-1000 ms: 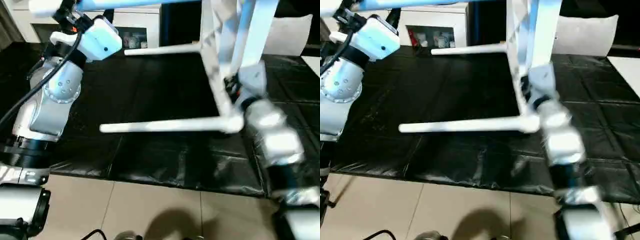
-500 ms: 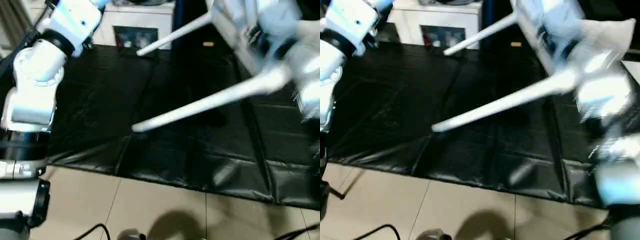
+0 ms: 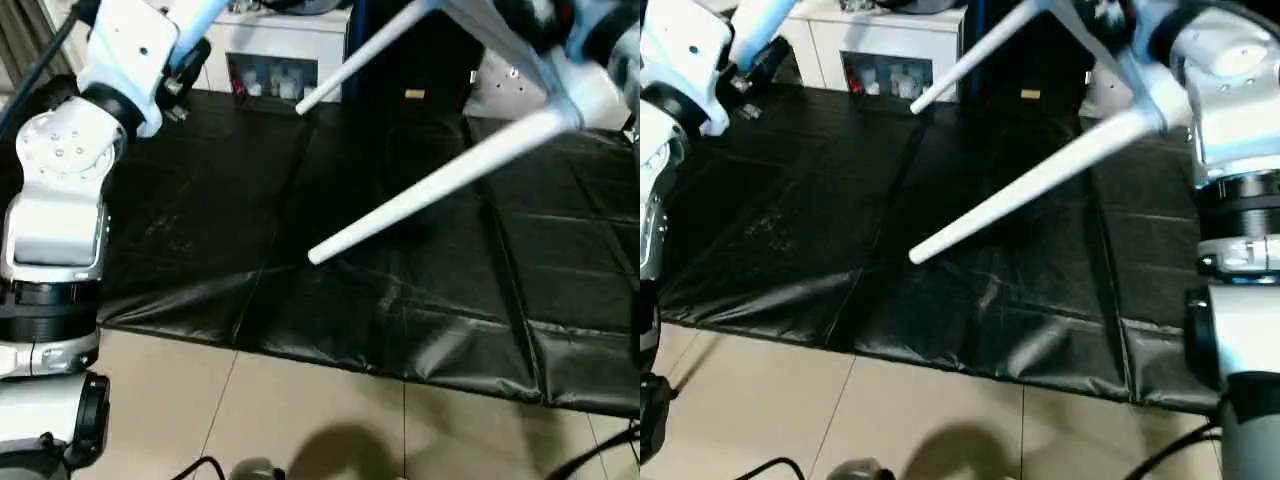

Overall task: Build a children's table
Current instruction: Flip table

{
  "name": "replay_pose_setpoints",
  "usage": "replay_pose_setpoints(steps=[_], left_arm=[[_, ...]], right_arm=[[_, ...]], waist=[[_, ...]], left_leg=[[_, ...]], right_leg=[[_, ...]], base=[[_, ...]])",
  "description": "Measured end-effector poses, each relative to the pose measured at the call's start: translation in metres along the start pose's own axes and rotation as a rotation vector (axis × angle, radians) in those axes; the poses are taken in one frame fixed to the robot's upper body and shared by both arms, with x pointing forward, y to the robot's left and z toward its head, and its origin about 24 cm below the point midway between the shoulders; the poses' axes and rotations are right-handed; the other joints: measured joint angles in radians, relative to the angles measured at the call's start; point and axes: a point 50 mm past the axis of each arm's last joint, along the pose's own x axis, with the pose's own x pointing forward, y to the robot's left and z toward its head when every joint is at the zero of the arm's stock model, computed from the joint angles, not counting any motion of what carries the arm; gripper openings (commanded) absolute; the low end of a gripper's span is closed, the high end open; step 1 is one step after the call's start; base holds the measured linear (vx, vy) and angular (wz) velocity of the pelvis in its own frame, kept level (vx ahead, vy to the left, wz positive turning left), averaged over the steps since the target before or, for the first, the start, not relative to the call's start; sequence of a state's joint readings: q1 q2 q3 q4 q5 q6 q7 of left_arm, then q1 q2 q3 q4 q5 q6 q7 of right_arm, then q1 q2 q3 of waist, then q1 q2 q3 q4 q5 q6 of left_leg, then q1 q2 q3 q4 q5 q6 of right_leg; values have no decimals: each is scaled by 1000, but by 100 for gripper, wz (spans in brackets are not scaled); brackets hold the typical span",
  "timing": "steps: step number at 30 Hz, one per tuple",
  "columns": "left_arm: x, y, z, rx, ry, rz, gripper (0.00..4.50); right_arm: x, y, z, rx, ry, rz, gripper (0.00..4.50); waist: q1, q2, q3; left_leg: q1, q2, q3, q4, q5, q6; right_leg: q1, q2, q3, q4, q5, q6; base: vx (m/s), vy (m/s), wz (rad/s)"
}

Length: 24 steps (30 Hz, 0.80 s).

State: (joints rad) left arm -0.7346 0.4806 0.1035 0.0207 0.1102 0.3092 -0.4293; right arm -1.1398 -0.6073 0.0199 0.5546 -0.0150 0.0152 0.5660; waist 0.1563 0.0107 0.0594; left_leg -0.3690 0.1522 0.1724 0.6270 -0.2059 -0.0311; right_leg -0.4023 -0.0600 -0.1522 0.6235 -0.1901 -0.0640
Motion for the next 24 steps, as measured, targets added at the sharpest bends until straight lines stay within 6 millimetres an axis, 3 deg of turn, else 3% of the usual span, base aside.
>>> replay_pose_setpoints(steps=[5,8,12,17,19,21,24], left_arm=[[-3,-6,-2,25,-40,-23,172],[-4,-11,-7,9,-54,-32,167],[-12,-14,-24,-28,-50,-33,164],[-22,-29,-50,-126,-29,-70,155],[-28,-35,-59,-154,-31,-84,154],[-37,-40,-71,-189,-19,-97,154],[-44,-45,-83,-222,7,-120,154]], right_arm=[[1,3,28,153,-289,-45,376],[-7,-9,33,318,-417,-135,404],[-34,-38,35,531,-585,-262,435],[-54,-22,3,651,-558,-261,450],[-66,-5,-13,707,-527,-257,450],[-80,18,-39,802,-462,-276,450],[-89,29,-58,859,-393,-316,450]], waist=[[4,-2,-1],[10,-2,-1],[14,-3,-3],[9,-7,-6],[8,-8,-8],[6,-7,-7],[4,-3,-6]], left_leg=[[0,0,-1,0,0,0],[0,0,0,0,0,1],[0,0,0,-1,1,4],[3,1,0,-2,1,1],[6,4,0,-3,2,0],[19,4,0,-5,1,1],[18,4,0,-9,1,0]], right_leg=[[1,0,0,0,0,0],[3,0,1,-1,0,0],[4,0,0,-2,0,0],[9,1,-1,-7,5,1],[14,1,-4,-12,6,2],[27,1,-5,-17,6,3],[31,1,-6,-28,10,8]], base=[[0,0,0],[0,0,0],[0,0,0],[0,0,0],[0,0,0],[0,0,0],[0,0,0]])
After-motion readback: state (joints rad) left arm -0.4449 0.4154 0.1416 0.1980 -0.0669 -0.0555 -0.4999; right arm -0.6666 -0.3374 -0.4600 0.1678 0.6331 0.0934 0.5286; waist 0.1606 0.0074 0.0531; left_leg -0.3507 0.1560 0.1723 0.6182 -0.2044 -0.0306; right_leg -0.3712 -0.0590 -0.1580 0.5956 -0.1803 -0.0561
